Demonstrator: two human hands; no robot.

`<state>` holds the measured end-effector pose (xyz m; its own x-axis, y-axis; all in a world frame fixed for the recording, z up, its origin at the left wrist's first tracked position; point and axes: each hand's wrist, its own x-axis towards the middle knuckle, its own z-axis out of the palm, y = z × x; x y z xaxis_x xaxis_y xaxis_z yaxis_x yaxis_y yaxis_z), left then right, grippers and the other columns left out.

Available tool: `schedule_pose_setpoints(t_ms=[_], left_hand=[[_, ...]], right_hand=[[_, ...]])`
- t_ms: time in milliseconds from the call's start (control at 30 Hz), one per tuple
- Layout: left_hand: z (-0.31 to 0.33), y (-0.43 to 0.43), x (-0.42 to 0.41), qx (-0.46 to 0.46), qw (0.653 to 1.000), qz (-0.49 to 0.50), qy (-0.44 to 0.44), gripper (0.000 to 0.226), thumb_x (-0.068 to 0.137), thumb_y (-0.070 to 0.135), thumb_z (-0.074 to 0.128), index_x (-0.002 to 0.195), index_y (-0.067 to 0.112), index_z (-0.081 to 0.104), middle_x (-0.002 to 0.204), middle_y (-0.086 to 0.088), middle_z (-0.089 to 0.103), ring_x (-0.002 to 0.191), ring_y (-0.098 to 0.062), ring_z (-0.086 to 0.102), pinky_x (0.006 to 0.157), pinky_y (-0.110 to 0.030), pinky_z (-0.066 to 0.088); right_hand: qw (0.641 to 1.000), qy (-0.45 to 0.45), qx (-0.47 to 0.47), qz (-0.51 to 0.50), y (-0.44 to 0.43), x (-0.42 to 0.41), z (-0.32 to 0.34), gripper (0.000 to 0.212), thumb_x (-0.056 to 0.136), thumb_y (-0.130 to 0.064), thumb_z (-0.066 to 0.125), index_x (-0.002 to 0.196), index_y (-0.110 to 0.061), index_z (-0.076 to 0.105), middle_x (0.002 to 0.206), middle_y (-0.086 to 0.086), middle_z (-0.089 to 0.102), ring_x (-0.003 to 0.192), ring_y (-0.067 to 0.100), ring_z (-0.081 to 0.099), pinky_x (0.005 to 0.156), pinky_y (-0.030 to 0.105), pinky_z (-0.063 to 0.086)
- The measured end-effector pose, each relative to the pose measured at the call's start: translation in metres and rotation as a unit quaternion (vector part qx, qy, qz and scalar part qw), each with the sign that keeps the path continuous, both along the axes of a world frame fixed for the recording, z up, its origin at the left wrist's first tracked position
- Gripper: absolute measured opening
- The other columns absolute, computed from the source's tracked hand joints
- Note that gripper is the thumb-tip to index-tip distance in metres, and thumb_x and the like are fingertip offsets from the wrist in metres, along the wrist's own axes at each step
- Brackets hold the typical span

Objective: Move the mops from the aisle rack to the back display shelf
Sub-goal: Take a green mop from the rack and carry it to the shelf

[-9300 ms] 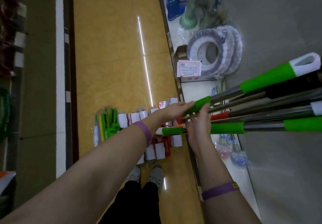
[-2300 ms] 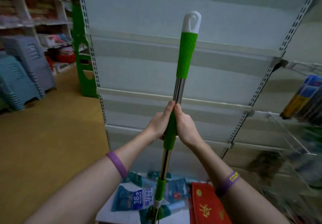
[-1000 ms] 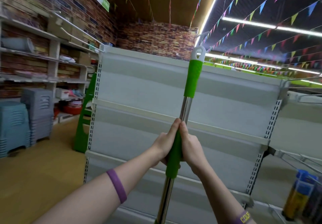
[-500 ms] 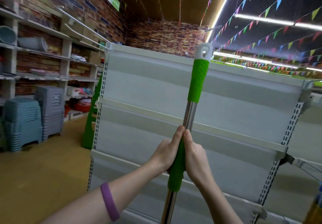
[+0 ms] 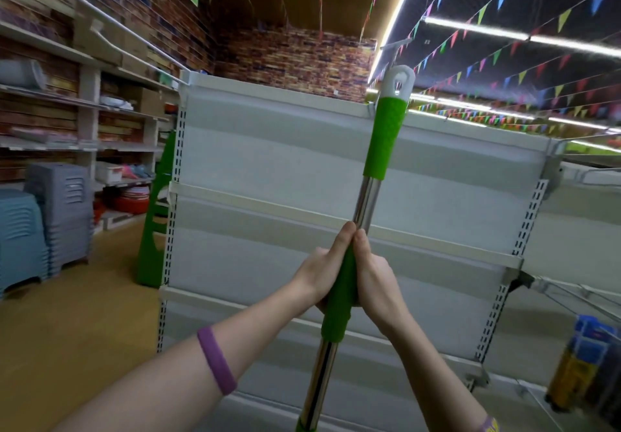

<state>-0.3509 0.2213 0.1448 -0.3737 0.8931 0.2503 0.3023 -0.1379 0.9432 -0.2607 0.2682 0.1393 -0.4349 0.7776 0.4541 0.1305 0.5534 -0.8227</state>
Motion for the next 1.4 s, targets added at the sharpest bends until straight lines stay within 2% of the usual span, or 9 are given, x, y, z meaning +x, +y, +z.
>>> schedule_pose_setpoints(t_ms=[233,433,700,833,1000,1167,1233,1300,1400], left_hand=[[0.009,-0.005,0.001,0.001,1.000,-0.008,-0.001,0.110,0.063,0.089,0.027,0.096,-0.008,0.069,0.076,-0.018,0.068,0.079,-0.035,0.071,0.082,-0.046,0.055],[0.012,-0.004,0.002,0.002,1.000,-0.006,0.005,0.096,0.061,0.089,0.025,0.086,0.007,0.067,0.071,-0.014,0.064,0.068,-0.026,0.067,0.077,-0.040,0.055],[0.005,0.002,0.004,-0.001,1.000,-0.011,0.005,0.092,0.063,0.088,0.024,0.080,0.007,0.063,0.069,-0.013,0.062,0.068,-0.027,0.066,0.073,-0.038,0.054],[0.010,0.006,0.003,0.005,1.000,-0.008,0.001,0.084,0.064,0.088,0.026,0.070,0.011,0.057,0.058,-0.005,0.056,0.061,-0.022,0.062,0.063,-0.031,0.049],[0.012,0.010,0.001,-0.003,1.000,-0.014,-0.008,0.094,0.062,0.091,0.024,0.080,0.008,0.064,0.065,-0.010,0.061,0.062,-0.023,0.065,0.062,-0.030,0.051],[0.004,0.013,0.000,-0.024,1.000,-0.006,-0.010,0.095,0.061,0.090,0.022,0.081,0.007,0.064,0.063,-0.009,0.060,0.059,-0.021,0.064,0.060,-0.030,0.051],[0.005,0.018,0.001,-0.022,1.000,-0.008,-0.015,0.099,0.061,0.090,0.023,0.084,0.004,0.066,0.067,-0.011,0.062,0.065,-0.023,0.066,0.068,-0.033,0.054],[0.007,0.024,0.000,-0.031,0.999,-0.005,-0.026,0.109,0.059,0.092,0.023,0.091,-0.002,0.069,0.075,-0.015,0.068,0.074,-0.029,0.070,0.075,-0.038,0.056],[0.003,0.033,-0.002,-0.057,0.997,0.012,-0.042,0.111,0.053,0.097,0.023,0.092,0.006,0.072,0.080,-0.018,0.072,0.077,-0.033,0.072,0.077,-0.046,0.060]], right_hand=[[1.000,0.007,-0.018,0.013,-0.002,-0.001,0.007,0.109,0.069,-0.090,0.026,0.089,0.011,0.063,0.083,0.032,0.067,0.084,0.046,0.067,0.079,0.060,0.055],[1.000,0.001,-0.025,0.016,0.000,-0.002,0.010,0.107,0.075,-0.086,0.026,0.086,0.015,0.060,0.069,0.028,0.064,0.082,0.048,0.065,0.075,0.058,0.054],[1.000,-0.001,-0.005,0.015,0.008,-0.001,0.003,0.131,0.053,-0.106,0.022,0.086,0.016,0.058,0.080,0.034,0.064,0.081,0.048,0.065,0.078,0.061,0.054],[1.000,-0.003,0.009,-0.006,0.012,0.001,0.005,0.115,0.066,-0.095,0.021,0.081,0.012,0.061,0.074,0.028,0.067,0.077,0.044,0.067,0.077,0.060,0.055],[1.000,0.002,0.003,0.002,0.018,-0.001,0.008,0.110,0.067,-0.095,0.021,0.072,0.009,0.055,0.057,0.012,0.058,0.068,0.043,0.065,0.069,0.053,0.055],[1.000,-0.003,-0.026,0.006,0.021,-0.003,0.000,0.085,0.075,-0.089,0.025,0.062,-0.011,0.054,0.045,-0.003,0.048,0.055,0.022,0.053,0.062,0.038,0.042],[1.000,-0.005,-0.030,0.008,0.025,-0.002,0.002,0.094,0.068,-0.092,0.023,0.064,-0.005,0.057,0.050,0.002,0.053,0.057,0.028,0.058,0.062,0.044,0.048],[0.999,-0.013,-0.035,-0.002,0.033,-0.003,0.004,0.110,0.063,-0.094,0.022,0.075,0.008,0.060,0.062,0.016,0.064,0.068,0.037,0.068,0.073,0.052,0.056],[0.998,-0.028,-0.051,-0.002,0.039,-0.006,0.004,0.118,0.060,-0.095,0.022,0.090,0.010,0.066,0.081,0.027,0.070,0.081,0.040,0.070,0.082,0.058,0.056]])
